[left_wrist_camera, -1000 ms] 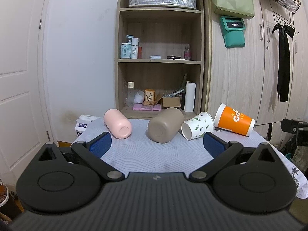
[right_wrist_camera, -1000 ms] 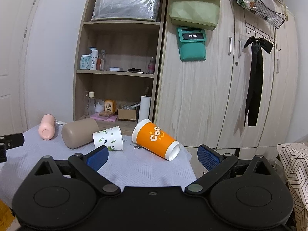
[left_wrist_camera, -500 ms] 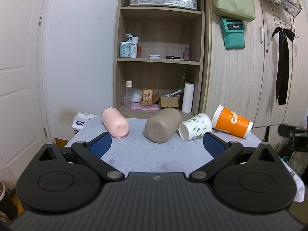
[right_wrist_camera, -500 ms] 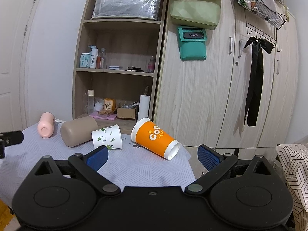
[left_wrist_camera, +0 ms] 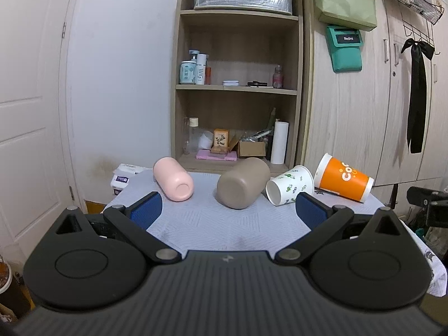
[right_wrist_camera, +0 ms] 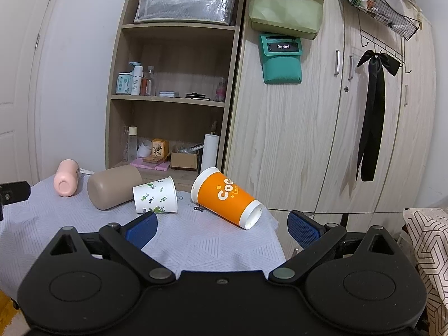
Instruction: Flip cup upright
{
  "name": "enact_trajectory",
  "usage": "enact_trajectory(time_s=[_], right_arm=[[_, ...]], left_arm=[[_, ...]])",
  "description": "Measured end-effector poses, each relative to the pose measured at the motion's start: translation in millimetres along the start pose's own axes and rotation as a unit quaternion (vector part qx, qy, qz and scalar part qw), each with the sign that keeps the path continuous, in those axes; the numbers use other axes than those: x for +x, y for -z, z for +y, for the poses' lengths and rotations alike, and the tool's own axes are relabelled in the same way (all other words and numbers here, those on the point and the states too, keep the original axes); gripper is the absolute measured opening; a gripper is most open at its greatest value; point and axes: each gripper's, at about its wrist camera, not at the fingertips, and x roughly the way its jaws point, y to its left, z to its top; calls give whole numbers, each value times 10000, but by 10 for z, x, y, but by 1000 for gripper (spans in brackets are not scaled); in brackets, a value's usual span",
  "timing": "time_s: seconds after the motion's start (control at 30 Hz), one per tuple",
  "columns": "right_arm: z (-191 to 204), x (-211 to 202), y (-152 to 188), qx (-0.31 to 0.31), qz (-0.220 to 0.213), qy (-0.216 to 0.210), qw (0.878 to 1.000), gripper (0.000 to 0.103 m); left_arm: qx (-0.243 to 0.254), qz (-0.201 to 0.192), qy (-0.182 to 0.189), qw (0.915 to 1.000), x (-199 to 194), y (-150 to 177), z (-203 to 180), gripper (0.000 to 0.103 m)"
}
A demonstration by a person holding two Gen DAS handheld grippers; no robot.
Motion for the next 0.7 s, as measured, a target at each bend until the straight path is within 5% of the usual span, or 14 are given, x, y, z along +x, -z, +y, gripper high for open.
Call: enact_trajectory(time_s=[0.7], right_arm=[[-37,64,15,-175,-4,-123,9998,101]], left_arm=[[78,304,200,9993,171,-194,-179,103]])
